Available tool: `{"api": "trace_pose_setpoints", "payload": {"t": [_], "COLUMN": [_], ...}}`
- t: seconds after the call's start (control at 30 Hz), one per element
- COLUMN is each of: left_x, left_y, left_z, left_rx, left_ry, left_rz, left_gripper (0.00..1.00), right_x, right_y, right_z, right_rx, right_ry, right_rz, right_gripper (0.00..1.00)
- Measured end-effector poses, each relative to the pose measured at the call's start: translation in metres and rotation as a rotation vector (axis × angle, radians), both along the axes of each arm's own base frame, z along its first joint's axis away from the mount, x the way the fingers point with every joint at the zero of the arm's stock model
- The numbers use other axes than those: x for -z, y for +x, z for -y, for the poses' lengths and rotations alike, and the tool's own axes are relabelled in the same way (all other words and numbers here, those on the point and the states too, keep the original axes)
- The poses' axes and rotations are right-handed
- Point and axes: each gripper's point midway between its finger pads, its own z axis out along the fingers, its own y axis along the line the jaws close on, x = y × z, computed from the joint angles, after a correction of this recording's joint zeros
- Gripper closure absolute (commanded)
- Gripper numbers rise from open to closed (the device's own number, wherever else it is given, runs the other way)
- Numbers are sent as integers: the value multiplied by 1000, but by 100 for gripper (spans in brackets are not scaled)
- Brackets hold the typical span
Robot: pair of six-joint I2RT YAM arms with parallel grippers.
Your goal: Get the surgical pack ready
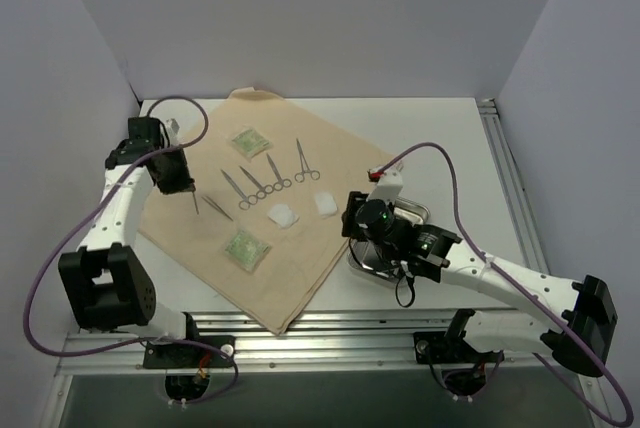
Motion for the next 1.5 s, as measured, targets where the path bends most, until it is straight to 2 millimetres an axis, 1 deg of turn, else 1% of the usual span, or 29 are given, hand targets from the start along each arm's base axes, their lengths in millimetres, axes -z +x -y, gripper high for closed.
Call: {"api": "trace_pose_setpoints", "payload": {"t": [0.03, 0.07, 0.1, 0.17, 0.2, 0.27, 0.33, 0.4, 0.47, 0.53, 0.57, 0.63, 0.67, 0.73, 0.83, 0.97, 1.0, 1.03, 1.07, 1.2, 1.27, 1.43, 1.5], "left_x": [-25, -47, -65, -110, -128, -156, -171, -180, -187, -196, -201, -209, -212, -215, -218, -218, -219, -219, -219, -219, -219, -220, -221], "left_y": [-2, -5, -9, -22, -26, -33, -44, -58, -73, -84, -89, -96, -100, -106, -110, -111, -112, -112, -113, -115, -116, -119, -121], "left_z": [9, 18, 26, 52, 63, 84, 107, 132, 151, 163, 167, 173, 176, 179, 181, 182, 183, 183, 184, 184, 184, 186, 187], "left_rx": [52, 102, 144, 274, 330, 433, 543, 652, 742, 804, 829, 869, 886, 907, 923, 930, 932, 935, 937, 943, 944, 955, 959], "left_ry": [-32, -57, -81, -154, -184, -238, -302, -381, -451, -498, -516, -546, -559, -582, -599, -604, -606, -609, -611, -617, -618, -626, -633], "left_rz": [77, 149, 203, 331, 381, 456, 493, 498, 494, 499, 505, 517, 521, 522, 525, 525, 525, 524, 524, 524, 523, 525, 523], "left_gripper": [98, 98, 98, 98, 98, 98, 98, 98, 98, 98, 98, 98, 98, 98, 98, 98, 98, 98, 98, 98, 98, 98, 98], "right_x": [-12, -26, -40, -69, -83, -106, -124, -133, -132, -126, -123, -121, -124, -129, -136, -138, -138, -140, -142, -151, -156, -161, -162], "right_y": [1, 2, 2, 3, 3, 3, 1, -1, -4, -9, -11, -17, -20, -25, -29, -33, -33, -34, -34, -32, -31, -30, -30], "right_z": [-12, -25, -37, -60, -71, -94, -121, -146, -168, -184, -191, -201, -204, -207, -208, -208, -209, -209, -209, -208, -208, -207, -209], "right_rx": [-55, -115, -171, -269, -314, -410, -512, -604, -688, -758, -788, -837, -853, -877, -895, -911, -912, -914, -914, -907, -905, -897, -897], "right_ry": [29, 59, 92, 149, 179, 232, 290, 336, 372, 400, 416, 448, 465, 496, 540, 561, 566, 572, 577, 615, 632, 668, 683], "right_rz": [22, 49, 79, 145, 179, 236, 286, 319, 327, 325, 320, 317, 320, 335, 357, 360, 361, 364, 369, 385, 398, 405, 407], "right_gripper": [48, 43, 40, 36, 35, 34, 34, 36, 39, 43, 49, 52, 53, 55, 59, 62, 65, 73, 74, 75, 80, 80, 85]}}
